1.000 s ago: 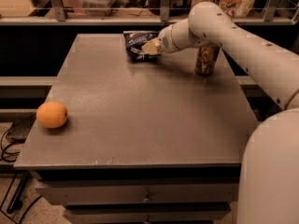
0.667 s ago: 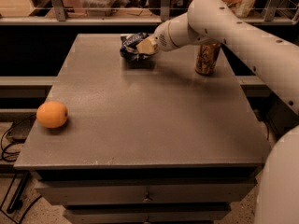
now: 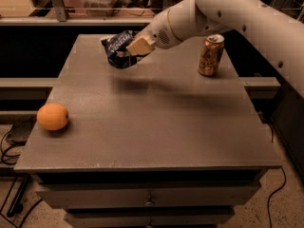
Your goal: Move blue chip bag near orange
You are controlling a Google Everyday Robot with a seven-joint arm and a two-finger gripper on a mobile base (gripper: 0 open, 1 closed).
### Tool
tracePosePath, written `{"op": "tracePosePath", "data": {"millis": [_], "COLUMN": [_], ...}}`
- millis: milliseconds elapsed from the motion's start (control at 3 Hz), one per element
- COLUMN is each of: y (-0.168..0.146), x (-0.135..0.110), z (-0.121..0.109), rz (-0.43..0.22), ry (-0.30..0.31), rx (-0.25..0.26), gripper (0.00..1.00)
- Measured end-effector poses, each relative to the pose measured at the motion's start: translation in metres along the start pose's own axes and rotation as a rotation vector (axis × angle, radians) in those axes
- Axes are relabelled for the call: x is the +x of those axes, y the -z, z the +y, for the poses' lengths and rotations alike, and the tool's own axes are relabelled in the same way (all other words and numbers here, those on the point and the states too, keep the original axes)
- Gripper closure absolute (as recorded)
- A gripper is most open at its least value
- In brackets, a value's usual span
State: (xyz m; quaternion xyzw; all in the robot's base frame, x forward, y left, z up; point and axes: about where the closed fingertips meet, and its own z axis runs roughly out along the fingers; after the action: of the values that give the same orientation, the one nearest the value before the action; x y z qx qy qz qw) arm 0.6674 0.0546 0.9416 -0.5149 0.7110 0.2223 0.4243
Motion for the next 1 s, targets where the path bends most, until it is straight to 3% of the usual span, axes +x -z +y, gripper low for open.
{"op": "tracePosePath", "data": {"millis": [333,667,1000], "y": [0.013,0.018,0.019], "x": [-0.004,0.000,0.011], "z": [0.055,0.105,0.134], "rz": [0.007,0.021,0.042], "ry": [0.089,0.136,0.128], "rx": [-0.133,-0.242,-0.305], "gripper": [1.00,0.84,0.62]}}
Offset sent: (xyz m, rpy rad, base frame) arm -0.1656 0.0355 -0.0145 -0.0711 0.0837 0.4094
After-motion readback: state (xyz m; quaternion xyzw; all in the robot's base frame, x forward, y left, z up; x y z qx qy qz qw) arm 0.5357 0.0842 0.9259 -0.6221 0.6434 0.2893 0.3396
